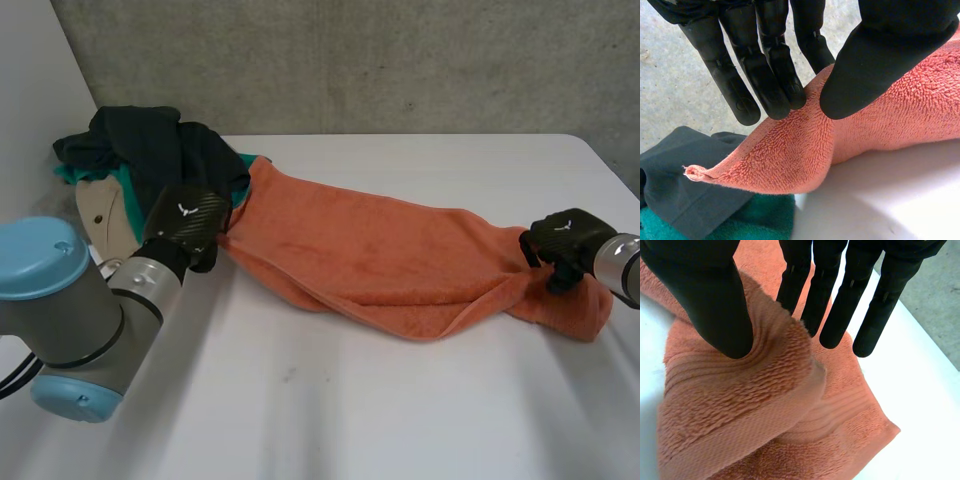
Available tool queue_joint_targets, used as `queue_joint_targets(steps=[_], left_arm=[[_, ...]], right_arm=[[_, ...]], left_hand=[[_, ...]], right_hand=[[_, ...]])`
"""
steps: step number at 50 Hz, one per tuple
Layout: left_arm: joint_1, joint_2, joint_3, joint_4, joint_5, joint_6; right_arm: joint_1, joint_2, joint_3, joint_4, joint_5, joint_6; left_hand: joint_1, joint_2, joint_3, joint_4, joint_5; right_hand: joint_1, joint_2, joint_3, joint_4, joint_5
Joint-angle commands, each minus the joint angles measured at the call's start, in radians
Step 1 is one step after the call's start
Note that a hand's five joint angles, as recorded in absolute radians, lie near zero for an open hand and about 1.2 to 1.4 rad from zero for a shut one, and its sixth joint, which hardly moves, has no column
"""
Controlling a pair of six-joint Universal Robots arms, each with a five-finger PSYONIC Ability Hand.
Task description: Fold the laundry.
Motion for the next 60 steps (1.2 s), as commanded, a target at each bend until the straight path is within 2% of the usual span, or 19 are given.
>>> queue_joint_targets(steps=[1,20,22,24,31,35,36,40,46,52,56,60], left_arm=[[-0.003,0.019,-0.011,-0.002,-0.001,0.000],[0.008,0.063,-0.043,-0.002,0.000,-0.003],[0.008,0.063,-0.043,-0.002,0.000,-0.003],[0.008,0.063,-0.045,-0.002,0.000,-0.005],[0.008,0.123,-0.054,-0.010,-0.004,-0.002],[0.010,0.241,-0.049,-0.056,-0.004,-0.006],[0.010,0.262,-0.046,-0.067,-0.003,-0.008],[0.017,0.387,-0.014,-0.143,0.002,-0.008],[0.034,0.493,0.061,-0.286,0.066,-0.009],[0.051,0.477,0.084,-0.367,0.118,-0.008],[0.057,0.346,0.078,-0.371,0.120,0.001],[0.057,0.175,0.127,-0.369,0.120,0.012]], right_arm=[[0.003,-0.039,-0.003,0.011,0.001,0.005],[-0.035,-0.032,0.058,-0.002,0.042,-0.046],[-0.037,-0.027,0.056,-0.003,0.041,-0.046],[-0.038,-0.029,0.056,-0.012,0.035,-0.045],[-0.046,-0.047,0.052,-0.009,0.047,-0.048],[-0.095,-0.172,0.035,0.046,0.050,-0.045],[-0.119,-0.255,0.026,0.096,0.046,-0.048],[-0.175,-0.416,-0.025,0.243,0.027,-0.064],[-0.195,-0.532,-0.075,0.373,-0.013,-0.133],[-0.198,-0.560,-0.017,0.391,-0.046,-0.157],[-0.201,-0.520,0.050,0.367,-0.051,-0.158],[-0.189,-0.337,0.043,0.338,-0.030,-0.157]], left_hand=[[0.229,0.197,0.201,0.193,0.219],[0.229,0.197,0.201,0.193,0.219],[0.229,0.197,0.201,0.193,0.219],[0.229,0.197,0.201,0.193,0.219],[0.229,0.197,0.201,0.193,0.219],[0.229,0.197,0.201,0.193,0.219],[0.229,0.197,0.201,0.193,0.219],[0.229,0.197,0.201,0.193,0.219],[0.229,0.197,0.201,0.193,0.219],[0.229,0.197,0.201,0.193,0.219],[0.229,0.197,0.201,0.193,0.219],[0.229,0.197,0.201,0.193,0.219]], right_hand=[[0.145,0.140,0.141,0.139,0.154],[0.095,0.090,0.091,0.089,0.104],[0.241,0.236,0.237,0.235,0.250],[0.509,0.504,0.506,0.503,0.518],[0.511,0.506,0.507,0.505,0.520],[0.511,0.506,0.507,0.505,0.520],[0.511,0.506,0.507,0.505,0.520],[0.511,0.506,0.507,0.505,0.520],[0.511,0.506,0.507,0.505,0.520],[0.511,0.506,0.507,0.505,0.520],[0.511,0.506,0.507,0.505,0.520],[0.511,0.506,0.507,0.505,0.520]])
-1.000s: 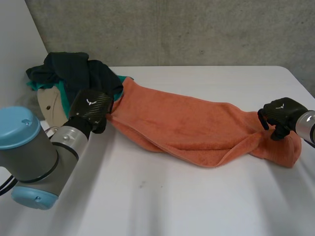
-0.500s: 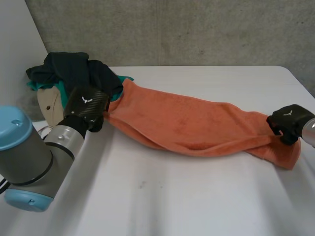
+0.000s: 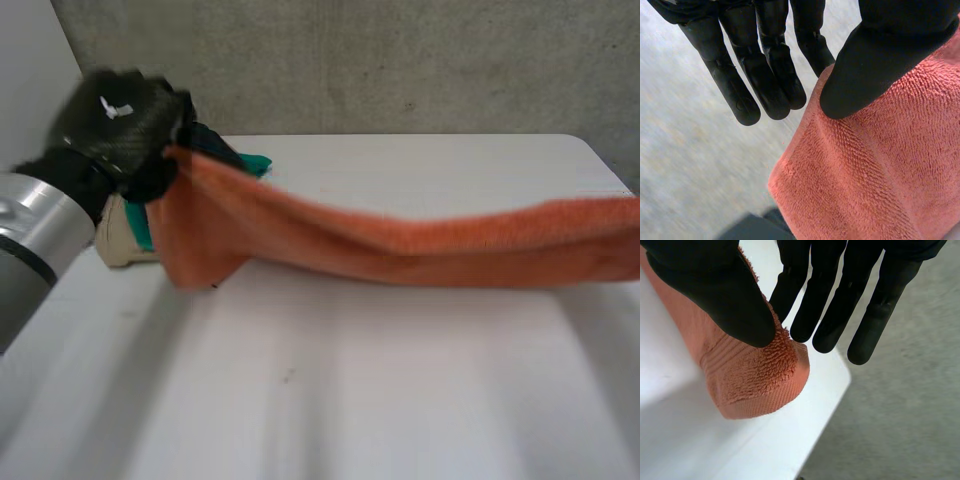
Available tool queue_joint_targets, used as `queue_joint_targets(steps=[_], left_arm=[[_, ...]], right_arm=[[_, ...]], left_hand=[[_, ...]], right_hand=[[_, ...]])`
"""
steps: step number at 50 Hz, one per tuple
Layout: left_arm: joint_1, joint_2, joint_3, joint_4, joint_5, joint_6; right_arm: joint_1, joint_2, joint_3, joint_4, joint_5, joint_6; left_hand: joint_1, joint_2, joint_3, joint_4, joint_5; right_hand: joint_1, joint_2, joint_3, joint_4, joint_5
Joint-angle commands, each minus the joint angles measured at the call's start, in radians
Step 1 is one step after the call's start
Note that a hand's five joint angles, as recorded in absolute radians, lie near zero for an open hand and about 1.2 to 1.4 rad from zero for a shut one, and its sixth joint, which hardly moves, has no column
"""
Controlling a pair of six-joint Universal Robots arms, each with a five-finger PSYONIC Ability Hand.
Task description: Fold the laundry.
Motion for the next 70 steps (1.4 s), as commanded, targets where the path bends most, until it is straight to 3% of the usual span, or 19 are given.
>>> queue_joint_targets(steps=[1,5,11,15,17,20,23,35,43,50,55,58,62,66,70], left_arm=[[0.001,-0.295,0.083,0.004,0.001,0.030],[0.001,-0.472,0.251,-0.005,-0.012,0.108],[-0.007,-0.618,0.558,0.020,-0.013,0.196],[-0.002,-0.635,0.755,0.191,-0.015,0.193],[-0.001,-0.630,0.775,0.372,-0.021,0.176],[-0.010,-0.603,0.769,0.598,-0.058,0.104],[0.001,-0.555,0.735,0.617,-0.093,0.038],[-0.014,-0.503,0.441,0.488,-0.093,0.004],[-0.042,-0.520,0.197,0.478,-0.069,0.030],[-0.086,-0.503,0.053,0.445,-0.029,0.085],[-0.097,-0.370,-0.076,0.254,-0.032,0.175],[-0.102,-0.287,-0.124,0.111,-0.036,0.212],[-0.120,-0.082,-0.196,-0.228,-0.039,0.248],[-0.123,0.025,-0.230,-0.443,-0.029,0.251],[-0.126,0.028,-0.228,-0.457,-0.029,0.251]], right_arm=[[0.013,0.240,0.021,-0.058,0.023,0.008],[0.047,0.366,-0.054,-0.132,0.072,0.040],[0.172,0.456,-0.237,-0.431,0.179,0.184],[0.228,0.447,-0.324,-0.753,0.245,0.319],[0.237,0.412,-0.334,-0.956,0.289,0.403],[0.237,0.370,-0.321,-1.112,0.328,0.476],[0.237,0.347,-0.303,-1.177,0.330,0.533],[0.237,0.387,-0.179,-1.120,0.259,0.537],[0.228,0.484,-0.061,-0.931,0.184,0.518],[0.208,0.491,0.093,-0.801,0.156,0.361],[0.141,0.427,0.214,-0.685,0.142,0.162],[0.073,0.277,0.280,-0.530,0.143,0.032],[-0.030,0.116,0.321,-0.298,0.127,-0.100],[-0.111,0.022,0.335,-0.122,0.071,-0.208],[-0.143,0.005,0.352,-0.035,0.002,-0.289]], left_hand=[[0.229,0.197,0.201,0.193,0.219],[0.229,0.197,0.201,0.193,0.219],[0.229,0.197,0.201,0.193,0.219],[0.229,0.197,0.201,0.193,0.219],[0.229,0.197,0.201,0.193,0.219],[0.229,0.197,0.201,0.193,0.219],[0.229,0.197,0.201,0.193,0.219],[0.229,0.197,0.201,0.193,0.219],[0.229,0.197,0.201,0.193,0.219],[0.229,0.197,0.201,0.193,0.219],[0.229,0.197,0.201,0.193,0.219],[0.229,0.197,0.201,0.193,0.219],[0.229,0.197,0.201,0.193,0.219],[0.229,0.197,0.201,0.193,0.219],[0.229,0.197,0.201,0.193,0.219]], right_hand=[[0.274,0.213,0.207,0.197,0.224],[0.274,0.213,0.207,0.197,0.224],[0.274,0.213,0.207,0.197,0.224],[0.274,0.213,0.207,0.197,0.224],[0.274,0.213,0.207,0.197,0.224],[0.274,0.213,0.207,0.197,0.224],[0.274,0.213,0.207,0.197,0.224],[0.274,0.213,0.207,0.197,0.224],[0.274,0.213,0.207,0.197,0.224],[0.274,0.213,0.207,0.197,0.224],[0.274,0.213,0.207,0.197,0.224],[0.274,0.213,0.207,0.197,0.224],[0.274,0.213,0.207,0.197,0.224],[0.274,0.213,0.207,0.197,0.224],[0.274,0.213,0.207,0.197,0.224]])
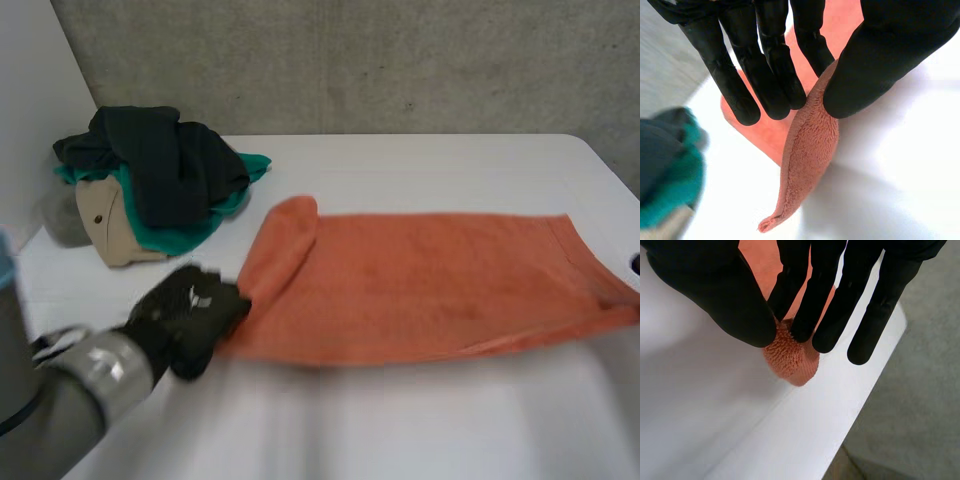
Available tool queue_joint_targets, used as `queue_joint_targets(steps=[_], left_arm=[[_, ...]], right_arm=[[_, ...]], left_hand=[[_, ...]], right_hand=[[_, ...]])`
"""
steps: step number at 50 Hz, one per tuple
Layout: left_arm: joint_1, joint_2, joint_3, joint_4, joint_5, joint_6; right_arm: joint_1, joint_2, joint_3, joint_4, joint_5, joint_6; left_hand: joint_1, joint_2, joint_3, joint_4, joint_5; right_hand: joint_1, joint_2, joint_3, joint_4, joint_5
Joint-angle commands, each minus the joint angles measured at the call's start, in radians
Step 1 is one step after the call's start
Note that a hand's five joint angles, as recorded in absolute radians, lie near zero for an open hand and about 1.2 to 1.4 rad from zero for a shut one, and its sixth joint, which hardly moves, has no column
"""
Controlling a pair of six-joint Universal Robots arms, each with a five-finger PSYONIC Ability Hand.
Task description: Fold the laundry.
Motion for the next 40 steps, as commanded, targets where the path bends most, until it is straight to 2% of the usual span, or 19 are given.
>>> queue_joint_targets(steps=[1,4,11,15,19,22,23,24,26,28,31,34,40], left_arm=[[-0.005,0.068,-0.012,-0.144,0.006,0.000],[-0.005,-0.007,0.005,-0.054,0.005,0.002],[-0.004,-0.239,0.118,0.164,-0.021,0.005],[-0.002,-0.400,0.295,0.251,-0.040,0.070],[0.001,-0.486,0.530,0.293,-0.053,0.156],[0.005,-0.499,0.698,0.351,-0.058,0.181],[0.005,-0.508,0.804,0.418,-0.058,0.184],[0.005,-0.509,0.854,0.461,-0.058,0.181],[0.009,-0.509,0.929,0.559,-0.060,0.178],[0.015,-0.506,0.993,0.728,-0.055,0.157],[0.039,-0.503,1.032,0.886,-0.066,0.103],[0.058,-0.499,1.033,0.891,-0.066,0.066],[0.064,-0.503,0.965,0.784,-0.069,0.017]], right_arm=[[-0.081,-0.076,0.029,0.191,-0.113,-0.142],[-0.081,-0.065,0.035,0.170,-0.138,-0.135],[-0.047,0.140,-0.030,-0.001,-0.104,0.011],[0.053,0.218,-0.121,-0.091,-0.025,0.099],[0.158,0.257,-0.292,-0.215,0.069,0.197],[0.217,0.260,-0.447,-0.381,0.146,0.325],[0.229,0.260,-0.483,-0.434,0.158,0.361],[0.241,0.255,-0.535,-0.552,0.176,0.431],[0.249,0.249,-0.569,-0.674,0.186,0.494],[0.252,0.237,-0.587,-0.848,0.198,0.575],[0.252,0.215,-0.590,-0.939,0.202,0.623],[0.249,0.199,-0.593,-0.935,0.201,0.636],[0.251,0.226,-0.577,-0.888,0.189,0.637]], left_hand=[[0.229,0.197,0.200,0.193,0.219],[0.229,0.197,0.200,0.193,0.219],[0.229,0.197,0.200,0.193,0.219],[0.229,0.197,0.200,0.193,0.219],[0.229,0.197,0.200,0.193,0.219],[0.229,0.197,0.200,0.193,0.219],[0.229,0.197,0.200,0.193,0.219],[0.229,0.197,0.200,0.193,0.219],[0.229,0.197,0.200,0.193,0.219],[0.229,0.197,0.200,0.193,0.219],[0.229,0.197,0.200,0.193,0.219],[0.229,0.197,0.200,0.193,0.219],[0.229,0.197,0.200,0.193,0.219]], right_hand=[[0.274,0.213,0.204,0.196,0.219],[0.274,0.213,0.204,0.196,0.219],[0.274,0.213,0.204,0.196,0.219],[0.274,0.213,0.204,0.196,0.219],[0.274,0.213,0.204,0.196,0.219],[0.274,0.213,0.204,0.196,0.219],[0.274,0.213,0.204,0.196,0.219],[0.274,0.213,0.204,0.196,0.219],[0.274,0.213,0.204,0.196,0.219],[0.274,0.213,0.204,0.196,0.219],[0.274,0.213,0.204,0.196,0.219],[0.274,0.213,0.204,0.196,0.219],[0.274,0.213,0.204,0.196,0.219]])
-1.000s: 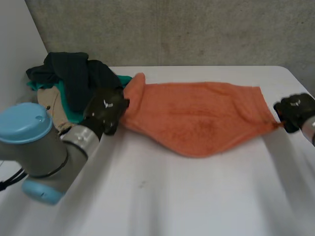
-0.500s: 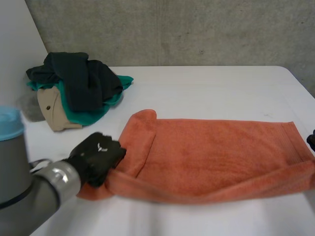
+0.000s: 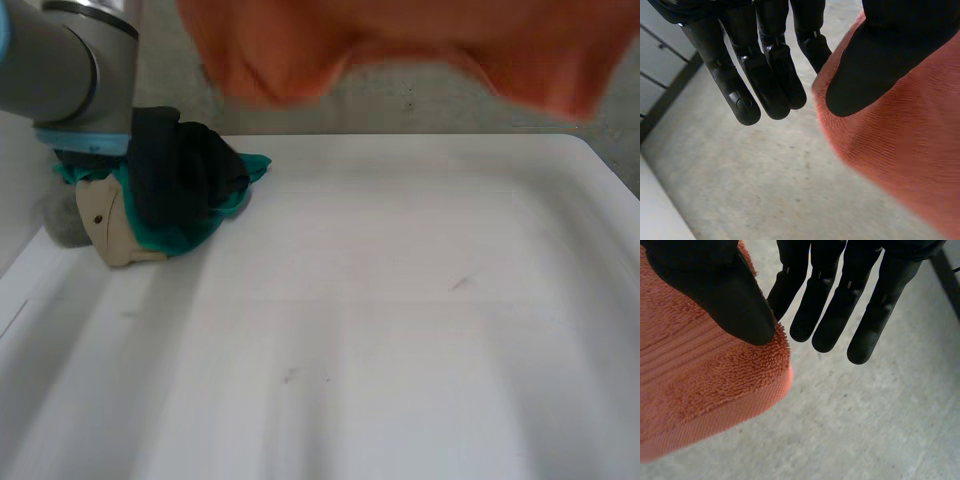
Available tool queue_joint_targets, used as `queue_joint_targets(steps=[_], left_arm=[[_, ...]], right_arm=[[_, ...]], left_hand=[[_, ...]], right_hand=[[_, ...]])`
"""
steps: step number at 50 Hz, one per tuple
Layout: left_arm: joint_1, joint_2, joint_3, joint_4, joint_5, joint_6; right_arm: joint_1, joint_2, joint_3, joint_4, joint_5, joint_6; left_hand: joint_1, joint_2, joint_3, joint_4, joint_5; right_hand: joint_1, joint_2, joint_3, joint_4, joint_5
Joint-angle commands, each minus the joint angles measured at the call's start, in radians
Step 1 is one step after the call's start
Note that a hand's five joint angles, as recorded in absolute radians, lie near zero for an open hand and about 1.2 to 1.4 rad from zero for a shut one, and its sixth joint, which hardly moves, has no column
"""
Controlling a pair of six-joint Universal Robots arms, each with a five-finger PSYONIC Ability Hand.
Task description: Fold the laundry.
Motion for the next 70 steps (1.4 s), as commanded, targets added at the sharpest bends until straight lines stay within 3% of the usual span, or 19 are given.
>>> queue_joint_targets(steps=[1,17,24,28,37,44,52,57,62,63,64,66,70], left_arm=[[0.015,0.000,-0.094,-0.092,-0.003,-0.058],[0.001,-0.008,-0.471,-0.115,0.012,-0.059],[-0.011,0.016,-0.730,-0.145,0.024,-0.052],[-0.027,0.111,-0.871,-0.254,0.030,-0.047],[-0.095,0.413,-1.051,-0.706,0.024,-0.039],[-0.112,0.463,-1.074,-0.944,0.026,-0.036],[-0.116,0.302,-0.991,-0.794,0.015,-0.036],[-0.111,0.179,-0.906,-0.684,-0.041,-0.038],[-0.119,0.164,-0.895,-0.675,-0.094,-0.055],[-0.120,0.165,-0.899,-0.675,-0.100,-0.056],[-0.125,0.170,-0.907,-0.675,-0.104,-0.062],[-0.132,0.188,-0.919,-0.679,-0.109,-0.079],[-0.132,0.288,-0.976,-0.672,-0.126,-0.198]], right_arm=[[-0.005,0.024,0.031,0.059,-0.015,-0.003],[-0.002,0.156,0.170,0.256,-0.114,-0.040],[-0.025,0.142,0.359,0.428,-0.134,-0.277],[-0.062,0.073,0.476,0.555,-0.144,-0.449],[-0.266,-0.194,0.637,0.898,-0.187,-0.713],[-0.373,-0.260,0.672,1.080,-0.267,-0.845],[-0.375,-0.179,0.660,0.972,-0.305,-0.801],[-0.364,-0.087,0.631,0.870,-0.284,-0.706],[-0.303,-0.067,0.622,0.806,-0.278,-0.636],[-0.297,-0.065,0.622,0.800,-0.275,-0.633],[-0.290,-0.064,0.622,0.792,-0.270,-0.632],[-0.280,-0.064,0.623,0.778,-0.261,-0.627],[-0.277,-0.065,0.618,0.769,-0.259,-0.616]], left_hand=[[0.229,0.196,0.200,0.192,0.219],[0.229,0.196,0.200,0.192,0.219],[0.229,0.196,0.200,0.192,0.219],[0.229,0.196,0.200,0.192,0.219],[0.229,0.196,0.200,0.192,0.219],[0.229,0.196,0.200,0.192,0.219],[0.229,0.196,0.200,0.192,0.219],[0.229,0.196,0.200,0.192,0.219],[0.229,0.196,0.200,0.192,0.219],[0.163,0.130,0.133,0.126,0.152],[-0.120,-0.153,-0.149,-0.157,-0.130],[-0.351,-0.384,-0.380,-0.388,-0.361],[-0.489,-0.522,-0.518,-0.526,-0.499]], right_hand=[[0.274,0.213,0.203,0.195,0.219],[0.274,0.213,0.203,0.195,0.219],[0.274,0.213,0.203,0.195,0.219],[0.274,0.213,0.203,0.195,0.219],[0.274,0.213,0.203,0.195,0.219],[0.274,0.213,0.203,0.195,0.219],[0.274,0.213,0.203,0.195,0.219],[0.274,0.213,0.203,0.195,0.219],[0.274,0.213,0.203,0.195,0.219],[0.274,0.213,0.203,0.195,0.219],[0.274,0.213,0.203,0.195,0.219],[0.274,0.213,0.203,0.195,0.219],[0.274,0.213,0.203,0.195,0.219]])
